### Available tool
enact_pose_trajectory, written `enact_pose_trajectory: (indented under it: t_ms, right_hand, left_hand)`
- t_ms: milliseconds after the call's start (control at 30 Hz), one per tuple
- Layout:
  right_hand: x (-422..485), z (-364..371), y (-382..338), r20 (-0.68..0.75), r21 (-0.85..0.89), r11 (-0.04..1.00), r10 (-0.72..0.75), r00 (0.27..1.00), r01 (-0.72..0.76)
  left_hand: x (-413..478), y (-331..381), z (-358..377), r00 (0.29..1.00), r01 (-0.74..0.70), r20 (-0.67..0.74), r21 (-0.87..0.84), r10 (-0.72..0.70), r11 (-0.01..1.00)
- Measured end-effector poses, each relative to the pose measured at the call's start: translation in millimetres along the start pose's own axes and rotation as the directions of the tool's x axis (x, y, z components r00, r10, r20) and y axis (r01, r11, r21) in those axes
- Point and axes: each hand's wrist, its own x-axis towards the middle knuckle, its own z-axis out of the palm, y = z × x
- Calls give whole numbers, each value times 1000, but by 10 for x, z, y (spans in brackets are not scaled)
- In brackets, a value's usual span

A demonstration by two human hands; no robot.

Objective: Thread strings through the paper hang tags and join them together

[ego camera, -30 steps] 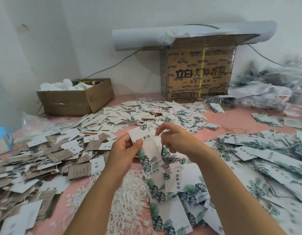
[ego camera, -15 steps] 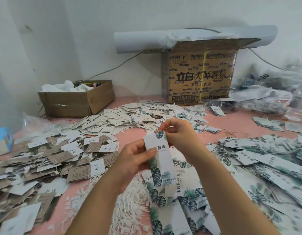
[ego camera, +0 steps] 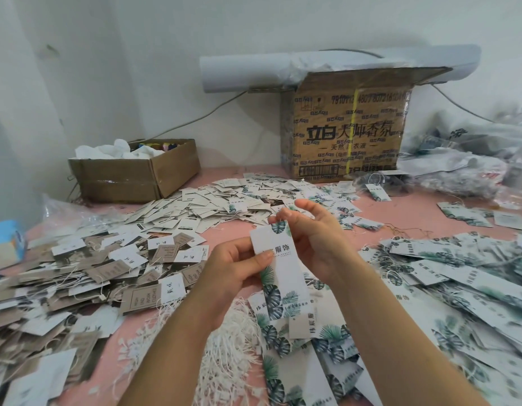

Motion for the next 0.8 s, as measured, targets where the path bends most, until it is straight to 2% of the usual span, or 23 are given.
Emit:
enact_pose_trajectory:
  t_ms: [67, 200, 333, 433, 500, 600, 733, 800]
  right_hand:
    - [-3, 26, 20, -16, 47, 999, 23, 1000, -22]
    - [-24, 58, 16, -1, -23, 1000, 4, 1000, -4]
    - [-25, 6, -65, -35, -108, 987, -120, 992, 116]
    - [-39, -43, -163, -8, -241, 952, -197, 980, 190]
    - [-67, -44, -215, 30, -407, 880, -256, 966, 246]
    - [-113, 10, -244, 129, -640, 698, -313, 941, 320]
    - [-141, 102, -192, 222, -768, 514, -346, 912, 382]
    - [-143, 128, -157, 235, -790, 473, -354, 905, 390]
  left_hand:
    - [-1, 4, 0, 1000, 0, -2, 3, 0, 1000]
    - [-13, 23, 22, 1000, -5, -15, 64, 6, 998]
    - [-16, 27, 42, 998, -32, -52, 158, 41, 987]
    - [-18, 30, 51, 994, -45, -95, 156, 60, 987]
    - [-15, 29, 51, 988, -66, -124, 165, 87, 984]
    - [-9, 30, 54, 982, -104, -135, 186, 130, 977]
    - [-11, 47, 62, 974, -164, -119, 218, 193, 962]
    - [-13, 48, 59, 965, -196, -120, 262, 233, 945]
